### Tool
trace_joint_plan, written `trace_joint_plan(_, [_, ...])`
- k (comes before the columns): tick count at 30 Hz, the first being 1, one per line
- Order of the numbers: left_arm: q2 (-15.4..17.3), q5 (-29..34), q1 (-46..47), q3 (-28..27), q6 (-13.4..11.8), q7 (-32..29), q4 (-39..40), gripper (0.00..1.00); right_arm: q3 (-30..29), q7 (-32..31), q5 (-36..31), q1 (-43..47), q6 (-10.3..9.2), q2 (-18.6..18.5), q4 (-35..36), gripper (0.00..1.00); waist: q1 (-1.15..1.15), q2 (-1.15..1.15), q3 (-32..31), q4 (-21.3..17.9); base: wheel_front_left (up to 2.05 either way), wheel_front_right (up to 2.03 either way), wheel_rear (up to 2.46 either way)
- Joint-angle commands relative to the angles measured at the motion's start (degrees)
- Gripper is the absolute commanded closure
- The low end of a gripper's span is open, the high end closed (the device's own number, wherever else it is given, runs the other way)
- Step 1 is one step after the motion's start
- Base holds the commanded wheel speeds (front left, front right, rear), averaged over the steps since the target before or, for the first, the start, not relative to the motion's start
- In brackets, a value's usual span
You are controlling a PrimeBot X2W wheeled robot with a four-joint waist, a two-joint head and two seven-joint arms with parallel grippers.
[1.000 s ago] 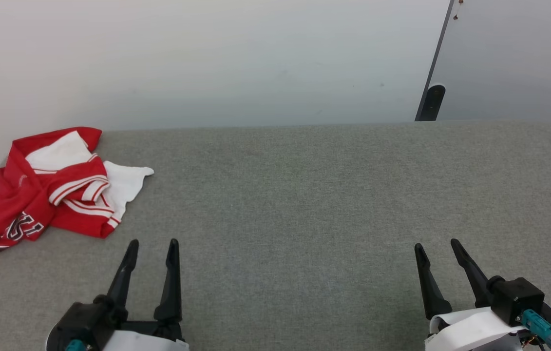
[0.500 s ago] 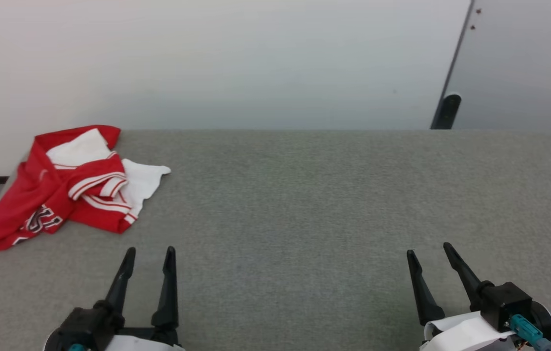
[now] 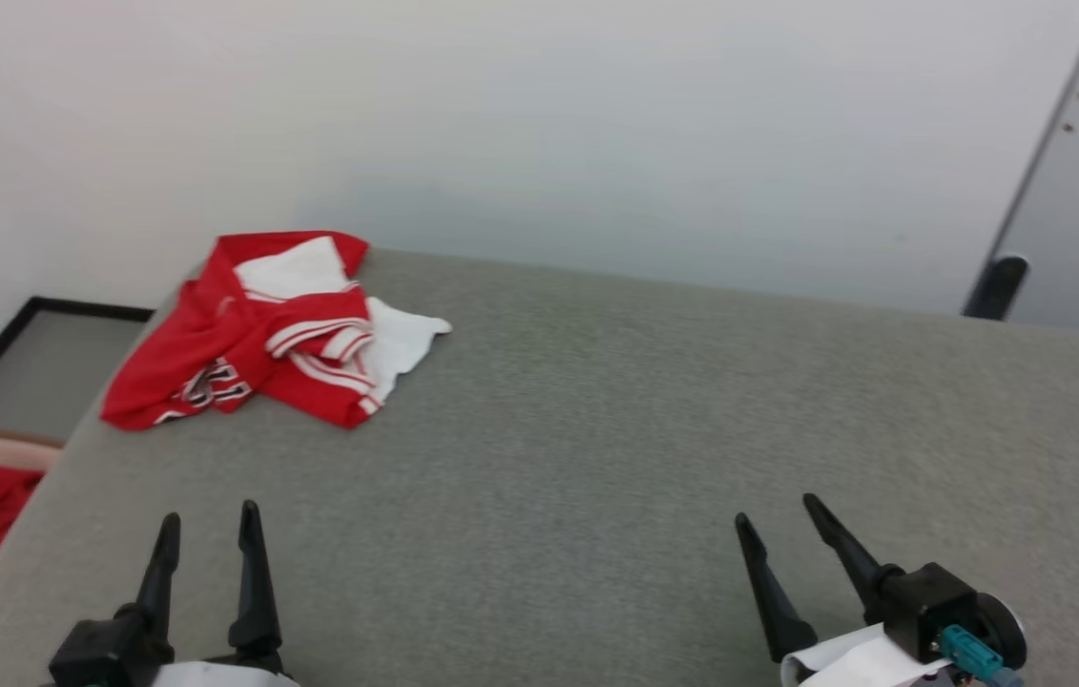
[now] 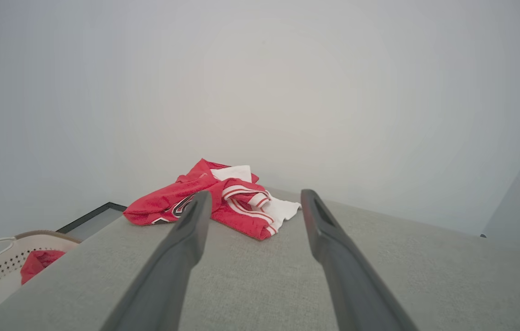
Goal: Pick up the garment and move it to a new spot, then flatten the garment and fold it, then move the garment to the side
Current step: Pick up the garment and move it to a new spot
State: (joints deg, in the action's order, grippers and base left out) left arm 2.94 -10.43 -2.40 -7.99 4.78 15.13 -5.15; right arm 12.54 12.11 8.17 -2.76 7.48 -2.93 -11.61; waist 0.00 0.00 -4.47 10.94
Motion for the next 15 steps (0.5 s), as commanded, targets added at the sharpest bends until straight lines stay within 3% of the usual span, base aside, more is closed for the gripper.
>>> trace_joint_plan(1, [0.0,0.5,-0.8,-0.3,-0.5,0.0,-0.1,0.00,0.9,0.2,0.5,-0.5,0.02,0.1,-0.2,0.00,0.00,0.00,-1.7,4.2,0.00,0.00,0.00])
trace_joint_plan(9, [0.0,0.3,-1.3,-0.7,-1.0,0.0,-0.6,0.00,2.1,0.4,0.8,-1.3,0.02,0.1,-1.0,0.00,0.00,0.00,-1.9,7.4,0.00,0.00,0.00])
trace_joint_plan(15, [0.3,-2.7,1.5,-1.5,-0.7,-0.9,-2.7,0.00,2.0,0.0,0.3,-2.1,0.02,0.0,-1.1,0.00,0.00,0.00,-0.5,7.5,0.00,0.00,0.00])
